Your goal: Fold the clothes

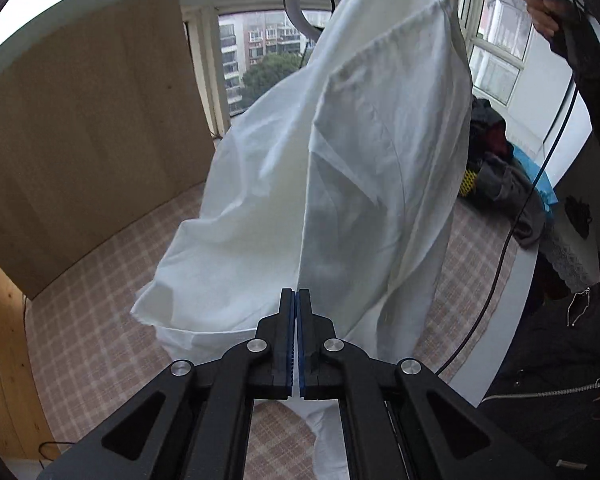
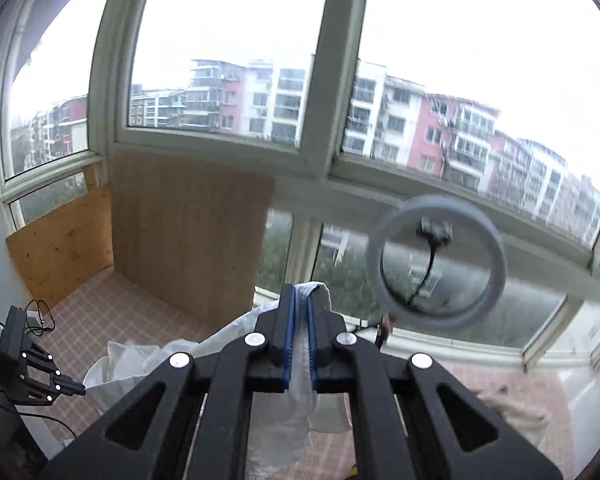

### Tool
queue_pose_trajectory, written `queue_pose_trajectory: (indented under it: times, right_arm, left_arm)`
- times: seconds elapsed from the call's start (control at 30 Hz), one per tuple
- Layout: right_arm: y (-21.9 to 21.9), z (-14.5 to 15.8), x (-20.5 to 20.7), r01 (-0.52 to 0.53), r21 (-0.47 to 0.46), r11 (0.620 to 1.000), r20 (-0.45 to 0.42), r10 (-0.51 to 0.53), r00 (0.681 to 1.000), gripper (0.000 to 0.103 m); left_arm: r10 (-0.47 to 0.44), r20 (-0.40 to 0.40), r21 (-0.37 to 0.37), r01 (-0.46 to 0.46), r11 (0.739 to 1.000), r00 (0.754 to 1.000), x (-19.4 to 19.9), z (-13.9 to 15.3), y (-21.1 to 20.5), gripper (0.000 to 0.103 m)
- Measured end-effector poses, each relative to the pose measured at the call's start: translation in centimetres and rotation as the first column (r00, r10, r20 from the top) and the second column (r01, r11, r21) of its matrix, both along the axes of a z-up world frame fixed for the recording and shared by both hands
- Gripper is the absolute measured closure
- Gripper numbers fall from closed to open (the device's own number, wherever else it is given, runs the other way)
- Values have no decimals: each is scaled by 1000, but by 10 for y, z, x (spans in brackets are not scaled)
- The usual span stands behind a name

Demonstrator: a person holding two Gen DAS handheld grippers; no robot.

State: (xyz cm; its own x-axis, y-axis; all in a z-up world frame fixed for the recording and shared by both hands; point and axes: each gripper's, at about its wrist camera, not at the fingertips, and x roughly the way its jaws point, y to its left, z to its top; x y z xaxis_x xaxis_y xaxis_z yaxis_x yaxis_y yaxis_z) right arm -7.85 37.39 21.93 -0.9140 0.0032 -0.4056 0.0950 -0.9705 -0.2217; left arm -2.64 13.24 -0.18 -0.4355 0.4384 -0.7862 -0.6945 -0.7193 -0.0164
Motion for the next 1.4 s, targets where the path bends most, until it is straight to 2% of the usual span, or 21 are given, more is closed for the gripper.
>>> queue_pose_trajectory:
  times: [0.13, 0.23, 0.33, 0.4, 0.5, 0.6, 0.7, 0.83, 0.9, 0.93, 1.0, 1.03, 1.07, 1.1, 1.13, 1.2, 1.27, 1.3, 1.4]
  right_arm:
    - [-57, 87, 31, -115, 114, 987, -166, 133, 977, 97]
    - [-81, 130, 59, -184, 171, 968, -233, 221, 947, 97]
    - [-85, 145, 77, -246, 167, 955, -227, 280, 933, 97]
    - [-77, 138, 81, -282, 112, 953, -186, 299, 936, 97]
    - [-59, 105, 87, -308, 16, 951, -102, 308, 946, 97]
    - [-35, 43, 99, -310, -122, 943, 14, 314, 949, 97]
    - [-16, -39, 121, -254, -251, 934, 163, 299, 940, 97]
    - [-4, -154, 161, -78, -374, 924, 395, 235, 888, 97]
    - [5, -201, 184, 21, -417, 909, 485, 203, 851, 97]
    - [6, -219, 194, 68, -429, 901, 517, 183, 836, 97]
    - [13, -248, 213, 157, -445, 882, 562, 138, 816, 97]
    - [17, -255, 222, 196, -446, 873, 576, 113, 810, 97]
    - [22, -262, 232, 232, -450, 863, 587, 90, 805, 97]
    - [25, -267, 239, 259, -462, 848, 589, 75, 804, 97]
    - [28, -271, 245, 286, -473, 833, 592, 61, 803, 97]
    - [33, -276, 256, 328, -477, 815, 594, 24, 804, 97]
    - [37, -275, 262, 354, -479, 803, 590, -4, 808, 97]
    - [39, -275, 265, 363, -483, 797, 587, -14, 810, 97]
    - [42, -273, 269, 379, -486, 787, 579, -34, 815, 97]
  left_arm:
    - [102, -87, 70, -96, 993, 991, 28, 36, -35, 103]
    - [164, -146, 136, -145, 980, 976, 45, 62, -60, 102]
    - [201, -209, 147, -173, 974, 957, 53, 84, -75, 102]
    - [214, -235, 136, -186, 973, 948, 49, 93, -78, 102]
    - [203, -256, 87, -187, 979, 945, 35, 96, -74, 102]
    - [162, -235, 31, -159, 987, 958, 2, 85, -53, 102]
    - [89, -212, -39, -99, 994, 973, -34, 67, -16, 102]
    - [-80, -135, -123, 63, 990, 988, -76, 39, 64, 102]
    - [-192, -75, -193, 174, 966, 979, -91, 15, 111, 103]
    - [-255, -45, -231, 239, 943, 966, -90, 3, 136, 102]
    - [-381, 16, -290, 368, 883, 925, -87, -21, 183, 95]
    - [-424, 41, -312, 415, 855, 905, -89, -33, 206, 86]
    - [-459, 70, -331, 455, 827, 886, -90, -44, 228, 73]
    - [-486, 96, -342, 487, 804, 869, -91, -55, 248, 67]
    - [-508, 120, -348, 515, 783, 853, -92, -64, 267, 63]
    - [-530, 146, -369, 543, 754, 836, -95, -79, 299, 61]
    - [-538, 175, -392, 560, 730, 824, -102, -96, 321, 48]
    - [-536, 200, -401, 567, 720, 821, -107, -105, 330, 47]
    - [-488, 251, -469, 546, 694, 836, -125, -133, 343, 45]
